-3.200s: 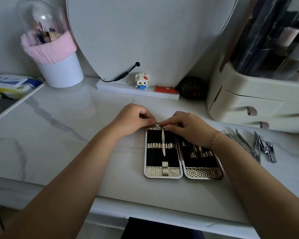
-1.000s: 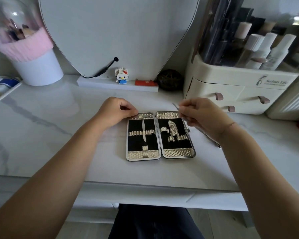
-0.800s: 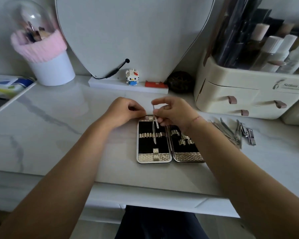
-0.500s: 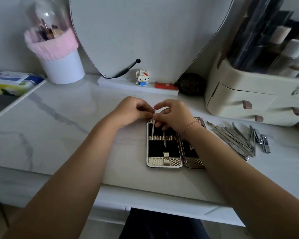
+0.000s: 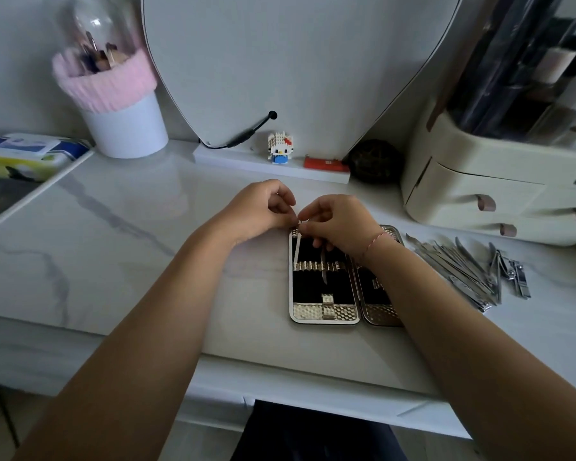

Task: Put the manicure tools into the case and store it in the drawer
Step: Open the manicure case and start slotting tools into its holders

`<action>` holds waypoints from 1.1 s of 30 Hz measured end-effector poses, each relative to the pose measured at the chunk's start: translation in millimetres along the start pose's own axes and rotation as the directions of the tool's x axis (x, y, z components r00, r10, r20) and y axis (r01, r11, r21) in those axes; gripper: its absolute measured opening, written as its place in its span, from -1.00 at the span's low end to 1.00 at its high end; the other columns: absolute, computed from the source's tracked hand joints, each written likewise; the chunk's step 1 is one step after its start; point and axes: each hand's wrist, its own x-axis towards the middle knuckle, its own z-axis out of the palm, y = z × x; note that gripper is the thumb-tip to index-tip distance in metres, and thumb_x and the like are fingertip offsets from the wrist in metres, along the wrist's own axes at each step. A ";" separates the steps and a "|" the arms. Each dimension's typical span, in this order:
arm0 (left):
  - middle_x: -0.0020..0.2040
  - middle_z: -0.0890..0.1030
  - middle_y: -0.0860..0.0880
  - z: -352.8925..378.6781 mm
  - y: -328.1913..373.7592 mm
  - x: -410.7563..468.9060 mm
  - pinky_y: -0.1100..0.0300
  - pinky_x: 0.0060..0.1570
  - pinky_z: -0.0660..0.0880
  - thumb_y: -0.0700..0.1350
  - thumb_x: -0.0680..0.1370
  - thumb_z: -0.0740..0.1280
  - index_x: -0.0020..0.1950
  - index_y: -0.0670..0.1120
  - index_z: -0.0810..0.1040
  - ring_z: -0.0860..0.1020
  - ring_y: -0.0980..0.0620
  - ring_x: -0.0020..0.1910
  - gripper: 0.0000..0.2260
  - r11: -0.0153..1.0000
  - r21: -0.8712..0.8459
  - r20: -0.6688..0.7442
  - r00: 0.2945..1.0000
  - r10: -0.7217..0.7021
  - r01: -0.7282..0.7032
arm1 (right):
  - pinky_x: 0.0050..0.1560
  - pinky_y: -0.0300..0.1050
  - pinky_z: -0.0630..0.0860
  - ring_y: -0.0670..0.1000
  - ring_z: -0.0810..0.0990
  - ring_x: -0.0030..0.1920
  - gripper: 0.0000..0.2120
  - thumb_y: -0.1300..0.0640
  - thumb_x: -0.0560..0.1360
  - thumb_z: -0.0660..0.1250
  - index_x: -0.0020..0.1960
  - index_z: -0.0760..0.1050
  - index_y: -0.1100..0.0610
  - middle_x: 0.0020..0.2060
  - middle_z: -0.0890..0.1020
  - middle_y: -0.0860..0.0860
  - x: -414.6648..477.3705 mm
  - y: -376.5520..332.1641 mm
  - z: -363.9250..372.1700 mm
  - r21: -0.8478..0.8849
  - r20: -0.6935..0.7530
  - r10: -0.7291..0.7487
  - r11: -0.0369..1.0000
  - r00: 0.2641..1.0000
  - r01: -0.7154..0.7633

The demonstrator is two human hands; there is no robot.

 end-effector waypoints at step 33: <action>-0.15 0.65 -0.03 -2.4 -4.6 -1.7 0.26 -0.03 0.48 -0.31 0.47 0.39 -0.12 -0.02 0.54 0.57 0.16 -0.20 -0.82 0.998 0.023 0.095 0.994 0.053 -0.055 | -0.18 -0.31 0.45 -0.11 0.48 -0.23 -0.80 0.27 0.52 0.26 0.01 0.64 0.13 -0.10 0.59 0.17 -11.0 -0.2 -21.9 -0.103 0.325 -0.061 0.990 0.944 0.099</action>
